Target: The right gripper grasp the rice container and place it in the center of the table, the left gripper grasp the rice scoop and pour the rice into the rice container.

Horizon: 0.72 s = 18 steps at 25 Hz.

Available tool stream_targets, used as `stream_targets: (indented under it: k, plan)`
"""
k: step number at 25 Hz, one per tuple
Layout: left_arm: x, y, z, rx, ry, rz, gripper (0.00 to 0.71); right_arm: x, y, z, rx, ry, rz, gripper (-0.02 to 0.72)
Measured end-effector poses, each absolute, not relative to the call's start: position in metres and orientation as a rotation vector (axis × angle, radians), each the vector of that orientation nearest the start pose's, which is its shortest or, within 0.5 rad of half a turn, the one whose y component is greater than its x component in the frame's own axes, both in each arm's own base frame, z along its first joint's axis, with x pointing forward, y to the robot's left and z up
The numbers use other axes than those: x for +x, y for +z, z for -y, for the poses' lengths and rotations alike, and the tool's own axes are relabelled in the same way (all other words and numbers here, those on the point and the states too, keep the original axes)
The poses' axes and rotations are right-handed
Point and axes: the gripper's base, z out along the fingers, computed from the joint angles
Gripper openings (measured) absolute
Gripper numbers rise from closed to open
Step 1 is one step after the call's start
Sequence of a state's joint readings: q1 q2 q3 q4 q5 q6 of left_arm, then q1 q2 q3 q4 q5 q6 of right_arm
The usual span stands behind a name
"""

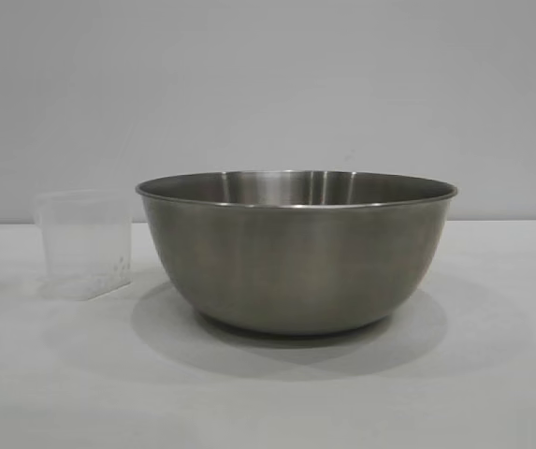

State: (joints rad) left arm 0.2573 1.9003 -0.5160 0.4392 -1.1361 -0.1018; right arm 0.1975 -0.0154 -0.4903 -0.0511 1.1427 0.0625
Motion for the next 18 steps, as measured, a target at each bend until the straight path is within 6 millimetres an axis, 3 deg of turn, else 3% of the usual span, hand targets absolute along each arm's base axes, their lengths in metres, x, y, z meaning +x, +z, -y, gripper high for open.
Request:
stream_targets:
  k: [2, 6, 10, 14, 18]
  plan:
    - [0.291, 0.138, -0.033, 0.17, -0.105, -1.719, 0.162, -0.009, 0.268, 0.006, -0.138, 0.093, -2.116, 0.277]
    - [0.264, 0.188, -0.009, 0.226, -0.083, -1.633, 0.162, -0.009, 0.268, 0.006, -0.138, 0.093, -2.116, 0.277]
    - [0.233, 0.223, 0.002, 0.255, -0.01, -1.728, 0.162, -0.009, 0.268, 0.006, -0.138, 0.093, -2.116, 0.277]
    - [0.195, 0.262, 0.004, 0.15, -0.014, -1.705, 0.162, -0.009, 0.268, 0.006, -0.138, 0.093, -2.116, 0.277]
    - [0.155, 0.28, -0.004, 0.069, 0.072, -1.751, 0.162, -0.009, 0.268, 0.006, -0.138, 0.093, -2.116, 0.277]
